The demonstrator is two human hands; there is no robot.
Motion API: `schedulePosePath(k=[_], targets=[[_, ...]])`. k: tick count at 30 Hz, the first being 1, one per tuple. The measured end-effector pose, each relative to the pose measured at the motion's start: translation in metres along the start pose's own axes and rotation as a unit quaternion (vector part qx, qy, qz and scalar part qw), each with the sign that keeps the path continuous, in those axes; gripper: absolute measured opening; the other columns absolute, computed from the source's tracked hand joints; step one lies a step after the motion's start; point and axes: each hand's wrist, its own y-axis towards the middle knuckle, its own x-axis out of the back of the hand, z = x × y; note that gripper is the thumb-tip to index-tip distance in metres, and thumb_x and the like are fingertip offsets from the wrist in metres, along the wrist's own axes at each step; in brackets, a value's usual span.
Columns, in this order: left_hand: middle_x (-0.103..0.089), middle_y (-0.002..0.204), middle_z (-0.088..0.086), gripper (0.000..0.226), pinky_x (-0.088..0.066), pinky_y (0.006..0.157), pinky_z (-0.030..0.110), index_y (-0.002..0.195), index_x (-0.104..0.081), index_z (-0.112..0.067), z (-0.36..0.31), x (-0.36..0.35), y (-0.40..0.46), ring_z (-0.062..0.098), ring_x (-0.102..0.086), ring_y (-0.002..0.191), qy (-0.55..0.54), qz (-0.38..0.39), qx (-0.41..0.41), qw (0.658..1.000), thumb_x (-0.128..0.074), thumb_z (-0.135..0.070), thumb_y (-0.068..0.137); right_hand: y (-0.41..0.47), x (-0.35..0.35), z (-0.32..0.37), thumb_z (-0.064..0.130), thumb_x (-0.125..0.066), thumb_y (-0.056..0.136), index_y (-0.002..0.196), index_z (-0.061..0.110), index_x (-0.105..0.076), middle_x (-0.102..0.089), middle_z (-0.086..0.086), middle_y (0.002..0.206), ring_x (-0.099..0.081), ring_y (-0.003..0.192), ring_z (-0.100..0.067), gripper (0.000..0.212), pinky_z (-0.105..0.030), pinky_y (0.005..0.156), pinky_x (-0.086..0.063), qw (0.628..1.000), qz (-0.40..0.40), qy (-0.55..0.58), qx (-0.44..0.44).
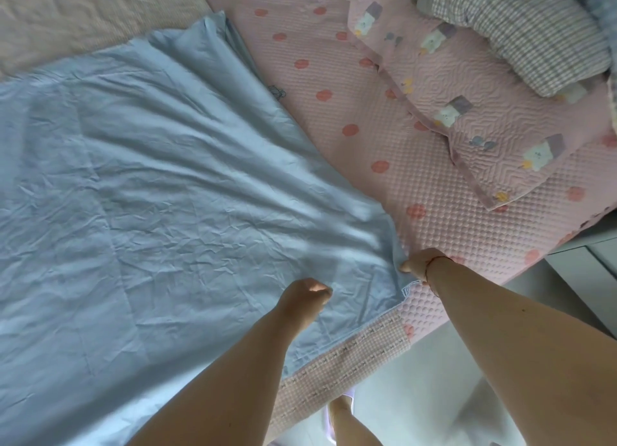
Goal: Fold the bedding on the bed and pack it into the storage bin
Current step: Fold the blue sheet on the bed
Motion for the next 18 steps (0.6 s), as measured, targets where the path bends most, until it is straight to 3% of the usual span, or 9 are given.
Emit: schedulePosePath(k=[3,5,7,9,10,13,15,17,18], targets=[[-0.070,0.101,0.010,0.016,-0.053,0.087,0.036,0.103,-0.066,-0.020,0.006,-0.001,-0.001,0.023,-0.067,0.098,0.019,0.000,0.000,1.000,-0.058,-0.028,0.092,0.002,-0.004,-0.006,0.013,-0.062,0.088,0.129,-0.007,-0.048,-0.055,-0.020,0.126,-0.058,0.092,-0.031,0.047,-0.038,0.084,-0.054,1.000,-0.002,0.014,-0.010],[-0.070,0.102,0.008,0.020,-0.051,0.088,0.034,0.107,-0.067,-0.017,0.010,-0.002,0.000,0.023,-0.066,0.099,0.030,0.000,-0.003,1.000,-0.058,-0.027,0.092,0.003,-0.005,-0.009,0.015,-0.062,0.089,0.125,-0.004,-0.049,-0.054,-0.019,0.122,-0.061,0.088,-0.031,0.043,-0.036,0.074,-0.056,0.999,0.015,0.027,-0.012],[-0.069,0.100,0.006,0.022,-0.051,0.087,0.032,0.109,-0.068,-0.015,0.011,-0.004,-0.001,0.022,-0.066,0.100,0.031,0.000,-0.007,1.000,-0.058,-0.026,0.092,0.002,-0.006,-0.010,0.010,-0.063,0.087,0.118,-0.001,-0.051,-0.056,-0.016,0.100,-0.061,0.079,-0.029,0.034,-0.034,0.068,-0.056,1.000,0.018,0.012,-0.011],[-0.069,0.101,0.005,0.021,-0.051,0.088,0.032,0.107,-0.068,-0.016,0.011,-0.003,-0.001,0.021,-0.066,0.099,0.028,0.000,-0.014,0.999,-0.059,-0.026,0.091,0.006,-0.004,-0.009,0.002,-0.058,0.083,0.105,-0.001,-0.053,-0.053,-0.012,0.079,-0.056,0.067,-0.027,0.024,-0.031,0.055,-0.050,0.998,-0.054,-0.033,0.015],[-0.069,0.102,0.006,0.019,-0.051,0.089,0.033,0.106,-0.067,-0.017,0.011,-0.003,-0.003,0.021,-0.066,0.099,0.029,-0.001,-0.018,0.999,-0.059,-0.026,0.091,0.010,-0.002,-0.009,0.000,-0.057,0.080,0.105,-0.001,-0.052,-0.053,-0.012,0.078,-0.054,0.066,-0.027,0.025,-0.027,0.050,-0.044,0.994,-0.096,-0.036,0.030],[-0.071,0.104,0.007,0.013,-0.052,0.087,0.033,0.102,-0.066,-0.019,0.012,0.000,-0.008,0.021,-0.067,0.097,0.025,-0.012,-0.025,0.999,-0.061,-0.024,0.090,0.005,0.002,-0.005,0.000,-0.057,0.079,0.117,0.014,-0.044,-0.051,-0.009,0.092,-0.051,0.072,-0.025,0.042,-0.025,0.051,-0.042,0.985,-0.131,0.072,0.090],[-0.069,0.108,0.005,0.021,-0.052,0.078,0.027,0.109,-0.065,-0.016,0.011,0.004,-0.013,0.018,-0.067,0.094,0.015,-0.031,-0.041,0.999,-0.062,-0.023,0.090,-0.004,0.002,0.004,-0.001,-0.056,0.081,0.129,0.028,-0.041,-0.050,-0.006,0.108,-0.055,0.078,-0.024,0.059,-0.033,0.059,-0.052,0.972,-0.087,0.129,0.175],[-0.067,0.106,0.004,0.023,-0.048,0.063,0.017,0.113,-0.063,-0.016,0.008,0.008,-0.021,0.014,-0.066,0.085,-0.006,-0.044,-0.064,0.997,-0.063,-0.020,0.090,-0.012,-0.001,0.020,-0.006,-0.056,0.082,0.121,0.029,-0.053,-0.048,-0.008,0.122,-0.058,0.092,-0.028,0.052,-0.046,0.074,-0.058,0.957,-0.027,0.175,0.231],[-0.066,0.102,0.004,0.021,-0.046,0.058,0.013,0.111,-0.062,-0.016,0.006,0.011,-0.024,0.011,-0.063,0.080,-0.019,-0.047,-0.079,0.996,-0.063,-0.017,0.090,-0.016,-0.003,0.030,-0.008,-0.055,0.084,0.109,0.022,-0.060,-0.050,-0.011,0.123,-0.059,0.097,-0.030,0.040,-0.045,0.076,-0.058,0.951,0.001,0.201,0.235]])
